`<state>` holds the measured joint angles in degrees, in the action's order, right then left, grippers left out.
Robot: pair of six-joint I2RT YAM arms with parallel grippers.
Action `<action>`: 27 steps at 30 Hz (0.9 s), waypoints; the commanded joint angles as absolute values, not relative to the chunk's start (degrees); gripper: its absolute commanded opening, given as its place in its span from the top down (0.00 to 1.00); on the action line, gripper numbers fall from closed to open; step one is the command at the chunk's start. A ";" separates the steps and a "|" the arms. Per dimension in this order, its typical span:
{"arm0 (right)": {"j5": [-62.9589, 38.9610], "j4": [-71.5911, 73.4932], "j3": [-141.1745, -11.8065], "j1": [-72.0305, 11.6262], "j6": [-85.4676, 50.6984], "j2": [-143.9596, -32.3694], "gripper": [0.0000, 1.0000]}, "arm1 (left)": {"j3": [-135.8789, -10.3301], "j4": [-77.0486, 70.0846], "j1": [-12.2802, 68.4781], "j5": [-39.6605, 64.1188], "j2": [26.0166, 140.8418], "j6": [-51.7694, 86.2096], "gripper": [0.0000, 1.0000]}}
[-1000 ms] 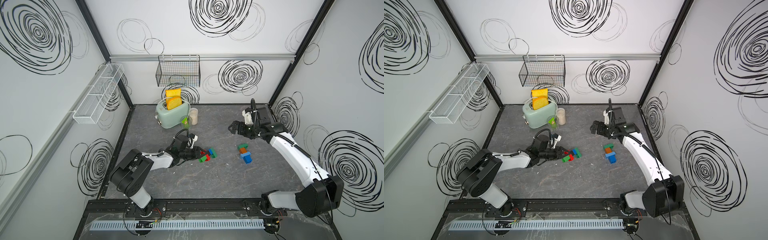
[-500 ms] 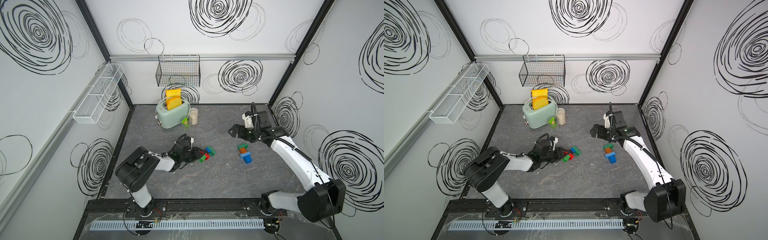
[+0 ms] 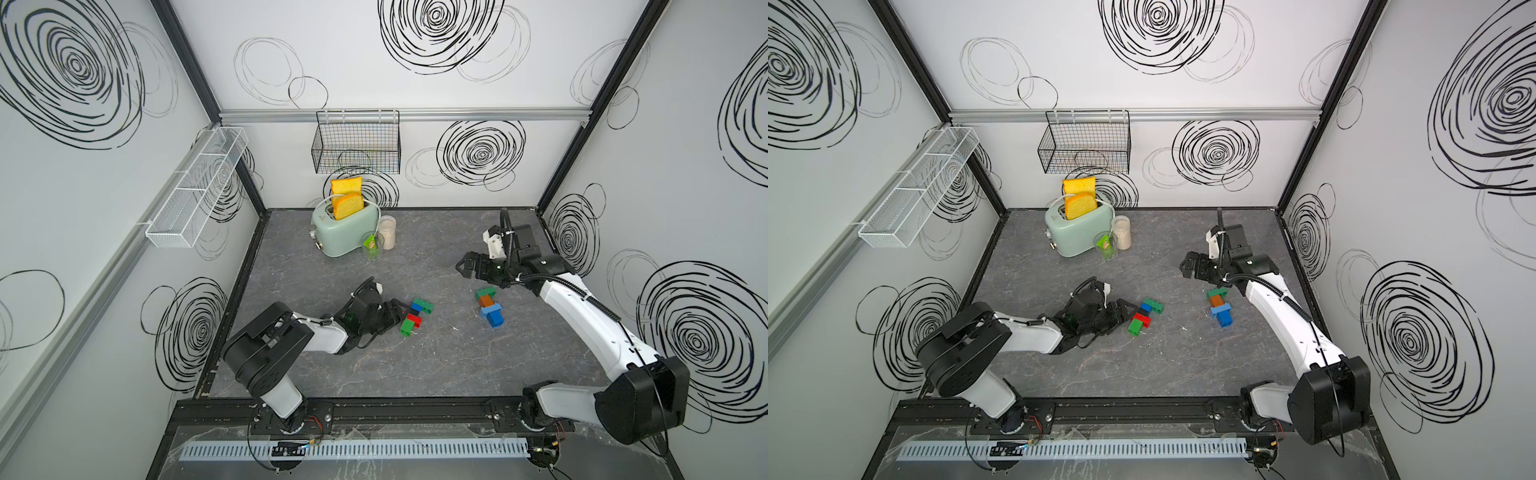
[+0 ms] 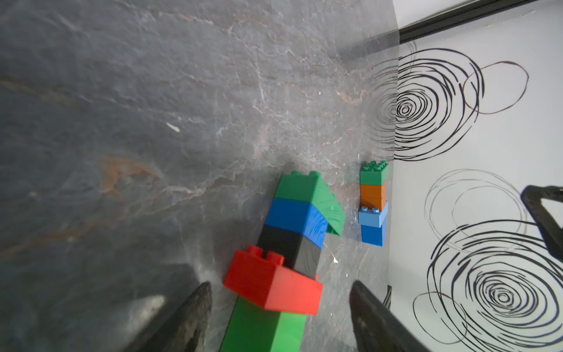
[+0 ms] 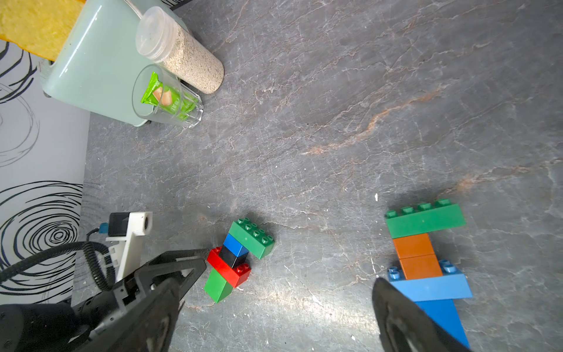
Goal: Assemble the letter f with lego
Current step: Place the lego brick at the center of the board, then reset both arms
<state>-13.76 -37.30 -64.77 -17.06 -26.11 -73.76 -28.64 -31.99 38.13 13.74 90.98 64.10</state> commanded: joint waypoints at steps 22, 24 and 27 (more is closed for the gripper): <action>10.51 50.36 -12.13 -4.62 -2.09 -69.94 0.01 | -24.88 -27.87 0.94 -25.43 70.20 10.38 0.02; 6.58 52.28 -13.61 -2.85 -2.96 -73.82 0.01 | -18.74 -44.18 0.13 -23.73 72.52 10.58 0.02; 0.44 54.37 -16.98 0.23 -4.86 -79.56 0.01 | -15.38 -59.81 -0.63 -16.52 76.87 9.84 0.02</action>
<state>6.37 43.24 -13.69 -1.67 -4.51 -76.66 -16.75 -33.78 -0.19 -21.52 74.39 12.14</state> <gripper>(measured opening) 0.989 0.980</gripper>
